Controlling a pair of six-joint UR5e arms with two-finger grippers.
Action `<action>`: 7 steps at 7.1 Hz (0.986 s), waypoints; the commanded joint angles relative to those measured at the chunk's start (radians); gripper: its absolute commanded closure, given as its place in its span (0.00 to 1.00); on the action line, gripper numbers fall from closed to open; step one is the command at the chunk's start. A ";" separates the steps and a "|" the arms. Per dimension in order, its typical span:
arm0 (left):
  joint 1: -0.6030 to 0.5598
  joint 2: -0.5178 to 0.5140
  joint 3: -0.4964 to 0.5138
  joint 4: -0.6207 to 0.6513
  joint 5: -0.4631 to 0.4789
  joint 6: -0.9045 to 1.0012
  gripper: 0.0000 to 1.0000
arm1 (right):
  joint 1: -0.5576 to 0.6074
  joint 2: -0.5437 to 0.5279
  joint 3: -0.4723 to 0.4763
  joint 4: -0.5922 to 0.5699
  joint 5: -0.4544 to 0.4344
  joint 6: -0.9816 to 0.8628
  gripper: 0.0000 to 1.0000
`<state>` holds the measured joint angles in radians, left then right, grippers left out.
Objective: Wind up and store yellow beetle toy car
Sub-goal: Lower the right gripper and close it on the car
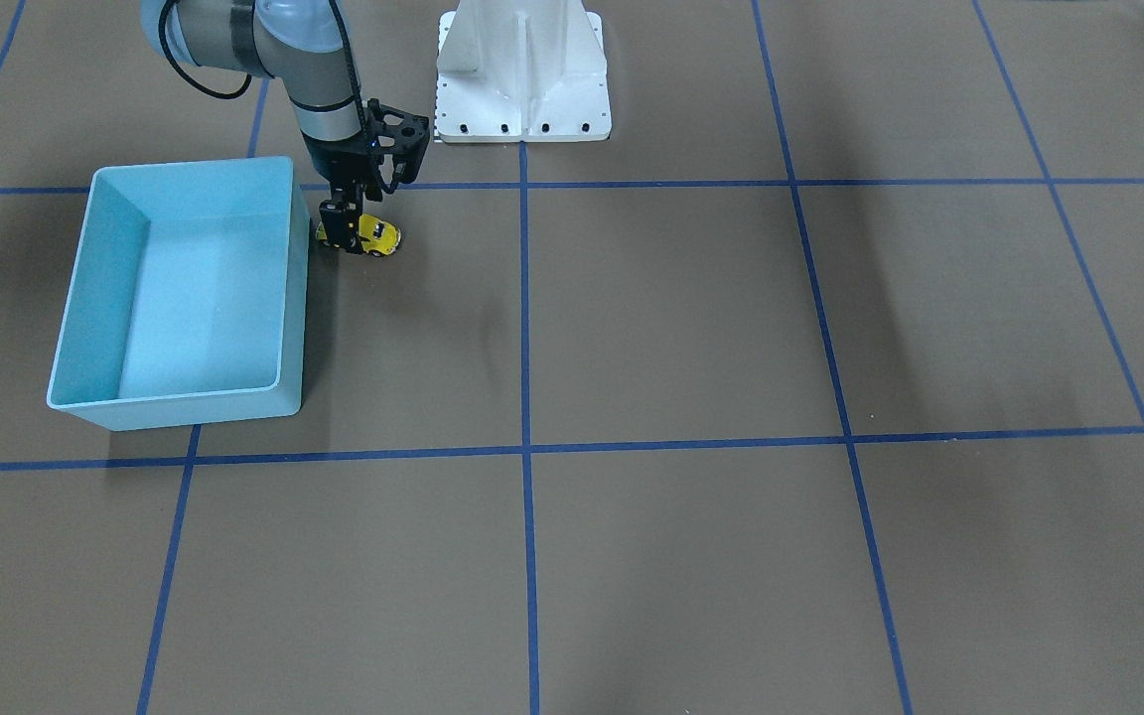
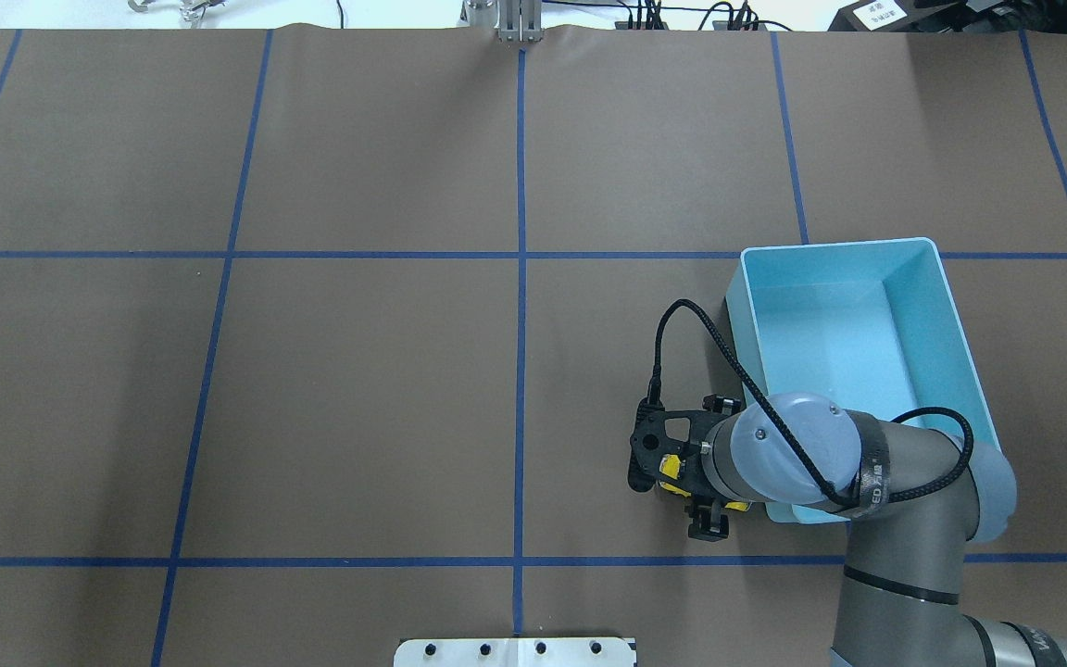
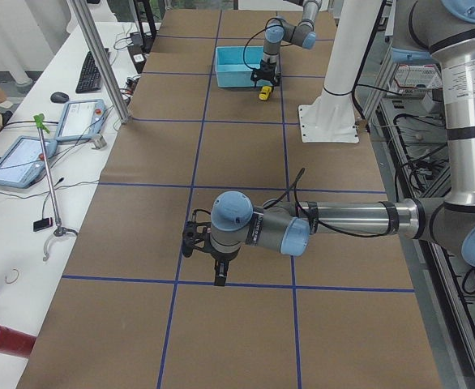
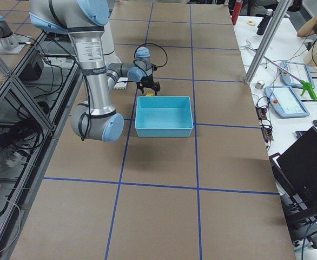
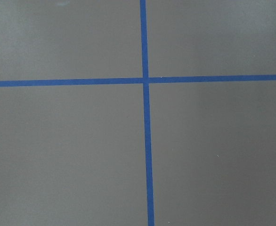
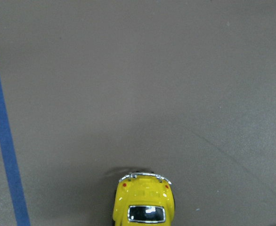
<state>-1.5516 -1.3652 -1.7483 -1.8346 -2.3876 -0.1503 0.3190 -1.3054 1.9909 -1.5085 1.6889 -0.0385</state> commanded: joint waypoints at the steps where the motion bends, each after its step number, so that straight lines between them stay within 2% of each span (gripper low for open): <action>1: -0.001 0.000 0.000 0.000 0.001 0.000 0.00 | -0.004 -0.003 -0.009 0.001 0.002 0.002 0.00; 3: -0.001 0.000 0.000 0.000 0.001 0.000 0.00 | -0.015 -0.003 -0.023 0.001 0.002 0.002 0.00; 4: 0.001 -0.002 0.000 0.000 -0.001 0.000 0.00 | -0.018 -0.003 -0.024 0.001 0.002 0.000 0.03; 6: 0.001 -0.002 0.000 0.000 0.001 0.000 0.00 | -0.024 -0.002 -0.029 0.001 0.014 0.000 0.82; 7: 0.001 -0.002 0.000 0.000 -0.001 0.000 0.00 | -0.023 -0.002 -0.027 0.002 0.017 0.002 1.00</action>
<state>-1.5510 -1.3667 -1.7487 -1.8347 -2.3876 -0.1503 0.2960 -1.3072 1.9631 -1.5076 1.6995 -0.0380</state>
